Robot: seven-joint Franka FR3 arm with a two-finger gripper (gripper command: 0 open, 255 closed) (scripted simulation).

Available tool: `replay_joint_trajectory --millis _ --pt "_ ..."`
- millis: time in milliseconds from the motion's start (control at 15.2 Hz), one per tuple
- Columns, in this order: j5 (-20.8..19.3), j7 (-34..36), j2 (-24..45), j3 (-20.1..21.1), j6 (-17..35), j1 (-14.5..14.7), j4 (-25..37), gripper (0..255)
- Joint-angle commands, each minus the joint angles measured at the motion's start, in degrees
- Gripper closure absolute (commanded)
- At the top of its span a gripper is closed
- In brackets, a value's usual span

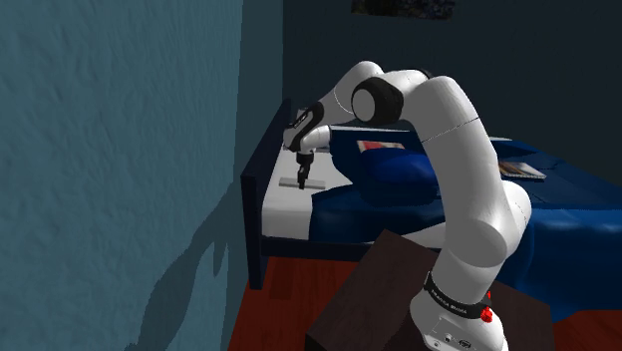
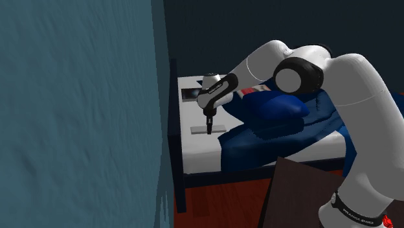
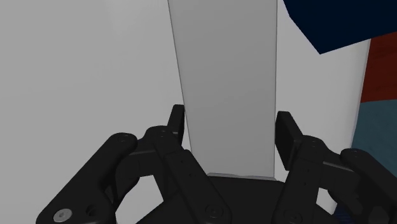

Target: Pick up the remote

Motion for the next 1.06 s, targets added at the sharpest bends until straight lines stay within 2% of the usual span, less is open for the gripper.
replay_joint_trajectory --millis 0,990 --pt "-0.15 0.07 -0.77 -0.15 -0.64 0.09 -0.17 255" --pt "-1.70 0.91 -7.03 -1.36 -7.43 0.90 0.43 255"
